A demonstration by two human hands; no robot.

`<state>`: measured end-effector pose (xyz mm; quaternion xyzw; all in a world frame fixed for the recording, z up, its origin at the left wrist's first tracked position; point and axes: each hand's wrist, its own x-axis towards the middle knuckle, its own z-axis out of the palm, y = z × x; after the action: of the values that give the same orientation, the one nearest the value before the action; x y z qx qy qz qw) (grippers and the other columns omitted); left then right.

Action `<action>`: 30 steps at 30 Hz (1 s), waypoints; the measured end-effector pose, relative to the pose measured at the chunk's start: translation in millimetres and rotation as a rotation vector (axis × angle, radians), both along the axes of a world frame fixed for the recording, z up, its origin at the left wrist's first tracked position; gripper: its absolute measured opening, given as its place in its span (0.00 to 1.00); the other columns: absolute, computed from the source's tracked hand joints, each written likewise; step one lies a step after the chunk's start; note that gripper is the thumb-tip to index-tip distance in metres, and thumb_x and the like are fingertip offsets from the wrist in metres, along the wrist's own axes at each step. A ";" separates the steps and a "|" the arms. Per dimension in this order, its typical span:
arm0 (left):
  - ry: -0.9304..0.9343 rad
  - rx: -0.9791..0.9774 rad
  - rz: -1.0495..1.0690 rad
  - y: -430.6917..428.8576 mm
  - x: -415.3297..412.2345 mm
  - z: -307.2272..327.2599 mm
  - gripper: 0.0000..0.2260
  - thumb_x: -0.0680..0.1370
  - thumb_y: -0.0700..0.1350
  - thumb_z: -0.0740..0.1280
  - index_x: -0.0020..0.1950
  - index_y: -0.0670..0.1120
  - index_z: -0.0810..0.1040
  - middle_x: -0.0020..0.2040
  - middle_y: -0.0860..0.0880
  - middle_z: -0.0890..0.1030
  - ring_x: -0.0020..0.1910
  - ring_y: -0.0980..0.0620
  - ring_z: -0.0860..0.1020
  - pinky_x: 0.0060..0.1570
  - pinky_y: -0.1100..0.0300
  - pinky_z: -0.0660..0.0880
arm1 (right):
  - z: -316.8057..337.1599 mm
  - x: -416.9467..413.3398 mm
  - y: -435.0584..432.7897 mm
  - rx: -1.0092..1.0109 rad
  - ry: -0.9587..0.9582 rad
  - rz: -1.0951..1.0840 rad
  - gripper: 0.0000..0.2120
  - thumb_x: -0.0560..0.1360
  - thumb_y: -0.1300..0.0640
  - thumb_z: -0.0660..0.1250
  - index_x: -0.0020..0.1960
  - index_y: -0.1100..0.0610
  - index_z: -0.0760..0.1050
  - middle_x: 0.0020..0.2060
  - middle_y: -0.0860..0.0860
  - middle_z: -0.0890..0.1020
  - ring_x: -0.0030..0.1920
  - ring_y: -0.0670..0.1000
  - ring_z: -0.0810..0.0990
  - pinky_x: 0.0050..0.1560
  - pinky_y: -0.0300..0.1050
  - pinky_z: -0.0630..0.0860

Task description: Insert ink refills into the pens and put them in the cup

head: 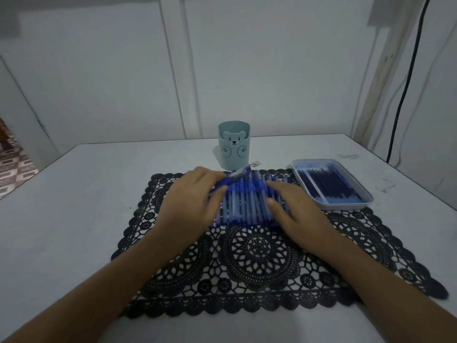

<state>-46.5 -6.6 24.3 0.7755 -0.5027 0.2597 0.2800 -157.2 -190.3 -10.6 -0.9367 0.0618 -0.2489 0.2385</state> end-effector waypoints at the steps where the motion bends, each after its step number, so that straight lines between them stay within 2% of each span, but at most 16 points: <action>1: 0.076 -0.064 0.015 -3.8 3.3 12.0 0.10 0.77 0.45 0.62 0.54 0.42 0.77 0.45 0.50 0.77 0.42 0.54 0.75 0.42 0.60 0.71 | -3.3 1.9 -2.9 -0.022 0.039 -0.028 0.27 0.77 0.42 0.50 0.71 0.54 0.62 0.68 0.50 0.68 0.69 0.46 0.62 0.67 0.37 0.55; 3: 0.190 -0.186 0.065 -17.1 15.4 40.2 0.09 0.77 0.43 0.64 0.56 0.44 0.76 0.46 0.53 0.76 0.42 0.57 0.75 0.45 0.64 0.72 | -8.9 5.6 -5.6 -0.028 0.163 -0.052 0.26 0.79 0.44 0.50 0.73 0.54 0.57 0.72 0.50 0.61 0.73 0.47 0.55 0.69 0.37 0.49; 6: 0.363 -0.372 0.098 -50.7 48.5 83.8 0.06 0.76 0.42 0.65 0.52 0.46 0.76 0.44 0.55 0.77 0.40 0.62 0.75 0.42 0.75 0.69 | -13.6 7.0 -5.6 -0.070 0.318 -0.059 0.26 0.80 0.45 0.49 0.75 0.53 0.53 0.75 0.48 0.52 0.74 0.46 0.47 0.70 0.38 0.45; 9: 0.461 -0.504 0.097 -85.5 82.1 108.6 0.05 0.75 0.41 0.65 0.50 0.43 0.75 0.44 0.51 0.78 0.45 0.55 0.77 0.45 0.69 0.70 | -13.7 6.7 -6.3 -0.068 0.330 -0.064 0.27 0.79 0.44 0.49 0.75 0.53 0.52 0.75 0.48 0.51 0.74 0.45 0.46 0.71 0.39 0.44; 13: 0.474 -0.359 0.192 -118.9 102.6 96.0 0.07 0.76 0.41 0.64 0.52 0.41 0.76 0.48 0.46 0.80 0.44 0.52 0.76 0.41 0.66 0.67 | -13.9 6.2 -7.3 -0.063 0.317 -0.052 0.27 0.79 0.44 0.50 0.75 0.53 0.53 0.75 0.48 0.51 0.74 0.46 0.47 0.71 0.39 0.45; 19: 0.488 -0.049 0.277 -123.9 111.3 58.0 0.07 0.75 0.42 0.64 0.50 0.42 0.78 0.46 0.47 0.78 0.43 0.49 0.75 0.45 0.56 0.73 | -13.9 6.0 -7.9 -0.061 0.318 -0.042 0.27 0.79 0.44 0.50 0.75 0.53 0.53 0.75 0.48 0.52 0.74 0.46 0.47 0.71 0.40 0.46; 21: 0.500 -0.020 0.248 -118.6 110.0 54.2 0.07 0.75 0.43 0.63 0.48 0.43 0.79 0.45 0.46 0.79 0.44 0.49 0.76 0.46 0.55 0.73 | -13.7 6.4 -7.9 -0.056 0.321 -0.042 0.27 0.79 0.44 0.50 0.75 0.53 0.53 0.75 0.48 0.52 0.74 0.46 0.47 0.71 0.40 0.46; 24: 0.495 -0.077 0.214 -102.9 105.4 53.3 0.12 0.77 0.44 0.61 0.57 0.43 0.78 0.53 0.48 0.79 0.49 0.53 0.75 0.47 0.62 0.68 | -13.0 6.4 -7.3 -0.054 0.317 -0.042 0.27 0.79 0.44 0.50 0.75 0.53 0.53 0.75 0.48 0.52 0.74 0.46 0.47 0.71 0.40 0.46; 27: 0.458 -0.122 0.230 -74.8 97.4 43.6 0.11 0.77 0.46 0.61 0.56 0.45 0.77 0.53 0.49 0.79 0.48 0.56 0.74 0.47 0.64 0.67 | -12.6 6.3 -6.9 -0.058 0.305 -0.039 0.26 0.79 0.44 0.51 0.74 0.53 0.54 0.75 0.48 0.53 0.74 0.46 0.48 0.71 0.40 0.47; 30: 0.442 0.018 0.306 -42.3 84.7 19.2 0.10 0.78 0.47 0.60 0.54 0.47 0.78 0.52 0.50 0.79 0.48 0.53 0.75 0.47 0.60 0.70 | -12.2 5.8 -6.2 -0.059 0.307 -0.042 0.26 0.79 0.45 0.51 0.74 0.53 0.54 0.75 0.48 0.53 0.74 0.46 0.48 0.71 0.40 0.47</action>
<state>38.2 -48.9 43.6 0.8828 -0.3087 0.1190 0.3334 -151.5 -196.6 -22.8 -0.9688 0.1097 -0.1092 0.1936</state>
